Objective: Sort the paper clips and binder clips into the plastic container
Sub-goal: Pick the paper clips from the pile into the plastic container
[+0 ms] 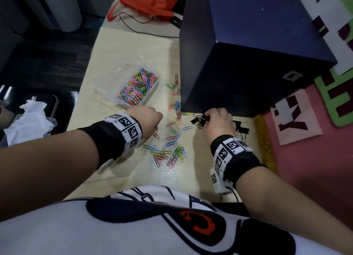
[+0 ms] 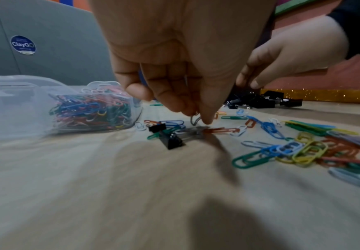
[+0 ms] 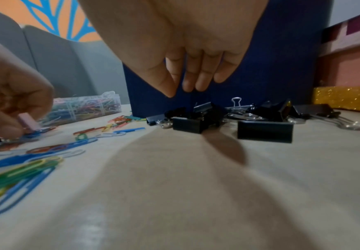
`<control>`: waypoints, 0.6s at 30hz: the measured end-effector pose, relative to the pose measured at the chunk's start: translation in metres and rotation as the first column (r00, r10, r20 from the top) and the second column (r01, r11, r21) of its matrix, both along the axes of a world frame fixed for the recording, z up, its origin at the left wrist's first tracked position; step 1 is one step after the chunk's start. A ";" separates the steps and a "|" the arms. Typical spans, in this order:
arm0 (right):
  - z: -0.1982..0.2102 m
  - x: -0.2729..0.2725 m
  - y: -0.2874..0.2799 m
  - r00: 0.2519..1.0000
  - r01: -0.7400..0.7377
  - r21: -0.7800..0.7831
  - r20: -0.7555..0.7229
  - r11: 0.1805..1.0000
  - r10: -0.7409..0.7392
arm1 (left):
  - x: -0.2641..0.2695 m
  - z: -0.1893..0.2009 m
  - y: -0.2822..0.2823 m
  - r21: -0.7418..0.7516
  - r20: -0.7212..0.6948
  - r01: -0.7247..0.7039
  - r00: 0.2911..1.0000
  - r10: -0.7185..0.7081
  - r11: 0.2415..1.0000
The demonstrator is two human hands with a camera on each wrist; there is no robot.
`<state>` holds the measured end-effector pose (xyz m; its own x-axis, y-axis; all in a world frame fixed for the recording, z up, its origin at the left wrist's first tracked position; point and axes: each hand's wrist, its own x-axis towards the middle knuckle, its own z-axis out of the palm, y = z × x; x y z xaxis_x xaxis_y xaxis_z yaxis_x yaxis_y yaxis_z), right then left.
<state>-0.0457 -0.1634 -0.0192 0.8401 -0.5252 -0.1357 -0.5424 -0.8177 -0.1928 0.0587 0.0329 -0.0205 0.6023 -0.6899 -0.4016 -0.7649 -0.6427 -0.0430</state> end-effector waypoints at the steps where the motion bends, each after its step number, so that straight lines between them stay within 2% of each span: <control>1: 0.000 0.001 0.002 0.999 -0.043 0.029 -0.027 0.999 0.044 | 0.000 0.001 0.000 -0.018 -0.013 -0.012 1.000 0.012 1.000; 5: 0.005 -0.002 0.019 0.939 -0.253 0.093 -0.215 0.963 0.267 | -0.001 0.004 -0.001 -0.087 -0.045 -0.049 0.998 0.045 0.995; 7: 0.005 -0.005 0.025 0.918 -0.285 0.048 -0.273 0.957 0.287 | -0.001 0.006 -0.003 -0.091 -0.047 -0.043 0.998 0.039 0.995; 9: 0.002 -0.008 0.026 0.922 -0.284 -0.005 -0.275 0.959 0.272 | 0.000 0.008 -0.005 -0.098 -0.041 -0.036 0.999 0.032 0.995; 14: -0.004 -0.017 0.015 0.950 -0.150 -0.070 -0.287 0.986 0.124 | -0.005 0.018 -0.016 -0.126 -0.091 -0.060 0.995 0.048 0.990; 18: -0.004 -0.024 0.004 0.970 -0.080 -0.057 -0.234 0.995 0.065 | -0.012 0.023 -0.040 -0.230 -0.150 -0.074 0.988 0.039 0.971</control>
<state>-0.0699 -0.1590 -0.0231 0.8259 -0.4781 -0.2989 -0.5047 -0.8632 -0.0137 0.0464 -0.0067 0.0021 0.5907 -0.7414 -0.3184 -0.7143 -0.6640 0.2212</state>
